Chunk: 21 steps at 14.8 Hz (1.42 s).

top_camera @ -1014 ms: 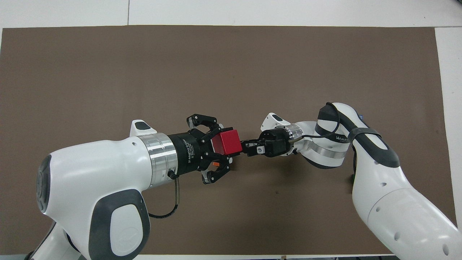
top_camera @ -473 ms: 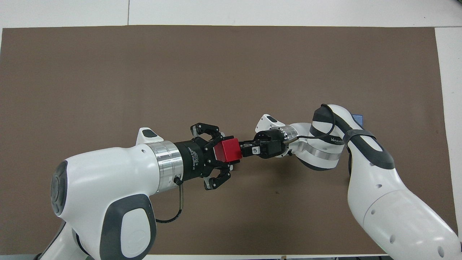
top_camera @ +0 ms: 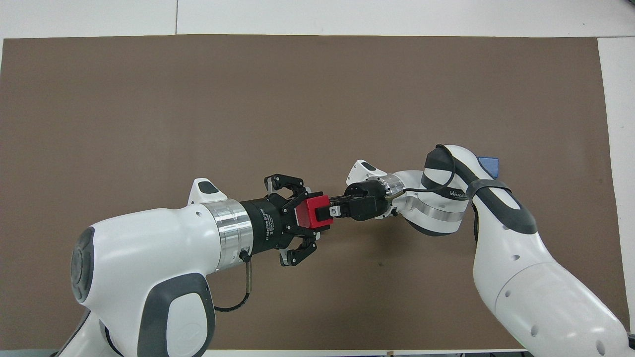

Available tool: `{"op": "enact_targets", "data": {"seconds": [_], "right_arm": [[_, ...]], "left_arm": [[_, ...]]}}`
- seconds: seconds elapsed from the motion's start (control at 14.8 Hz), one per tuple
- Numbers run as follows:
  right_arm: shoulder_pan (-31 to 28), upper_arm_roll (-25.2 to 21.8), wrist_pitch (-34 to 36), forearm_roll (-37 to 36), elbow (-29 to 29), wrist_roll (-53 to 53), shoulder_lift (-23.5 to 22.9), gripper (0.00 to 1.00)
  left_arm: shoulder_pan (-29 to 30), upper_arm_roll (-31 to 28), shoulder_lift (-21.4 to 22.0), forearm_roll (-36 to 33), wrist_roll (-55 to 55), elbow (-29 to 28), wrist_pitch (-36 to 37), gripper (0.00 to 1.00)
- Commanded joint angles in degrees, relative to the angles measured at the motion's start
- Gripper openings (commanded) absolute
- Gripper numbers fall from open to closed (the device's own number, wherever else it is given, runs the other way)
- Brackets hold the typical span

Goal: Transfer red block to right arm and stack on blue block
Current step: 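Open the left gripper while the right gripper pulls the red block away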

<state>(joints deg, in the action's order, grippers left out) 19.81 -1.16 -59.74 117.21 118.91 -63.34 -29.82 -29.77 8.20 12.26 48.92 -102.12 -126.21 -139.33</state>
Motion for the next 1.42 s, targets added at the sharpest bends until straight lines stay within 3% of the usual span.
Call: {"op": "enact_targets", "data": {"seconds": [0.0,0.14,0.2,0.27,0.47,0.61,0.81,0.95,1.15,1.35], "right_arm": [[0.05,-0.16,-1.52,1.18,0.00,0.24,0.37,0.00],[-0.04,-0.16,-1.52,1.00,0.00,0.41,0.46,0.00],[-0.04,-0.16,-1.60,1.00,0.00,0.50,0.55,0.00],[-0.04,-0.16,-1.95,1.00,-0.08,0.68,0.81,0.00],[-0.39,-0.33,-5.28,0.57,0.00,3.13,3.00,0.00],[-0.92,-0.42,-11.15,-1.97,-0.08,5.76,5.90,0.00],[-2.58,-0.42,-21.35,-7.59,-0.43,11.64,11.78,0.00],[-4.51,-0.59,-26.19,-14.69,-1.57,15.08,14.34,0.00],[-7.76,-0.59,-33.75,-31.11,-3.68,25.25,20.57,0.00],[-10.49,-0.86,-35.18,-44.13,-6.23,29.85,21.91,0.00]], "left_arm": [[-1.26,-0.72,2.60,1.18,2.01,-3.25,-0.50,0.00],[-1.61,-0.81,2.51,0.92,1.75,-2.90,-0.33,0.01],[-1.43,-0.81,2.42,0.92,1.49,-2.46,0.37,0.66],[-0.91,-0.90,2.51,0.92,1.31,-2.02,1.16,1.00],[3.46,-1.34,3.74,0.39,1.92,0.26,8.87,1.00],[6.30,-1.34,3.74,-1.89,5.50,2.54,13.11,1.00],[8.76,-1.34,3.74,-2.25,11.05,2.82,13.12,1.00],[11.65,-1.34,3.74,-2.34,15.17,2.82,13.03,1.00],[16.57,-1.34,2.95,-3.21,22.99,2.99,12.60,1.00],[20.70,-1.34,0.76,-15.57,30.29,5.00,12.77,1.00]]}}
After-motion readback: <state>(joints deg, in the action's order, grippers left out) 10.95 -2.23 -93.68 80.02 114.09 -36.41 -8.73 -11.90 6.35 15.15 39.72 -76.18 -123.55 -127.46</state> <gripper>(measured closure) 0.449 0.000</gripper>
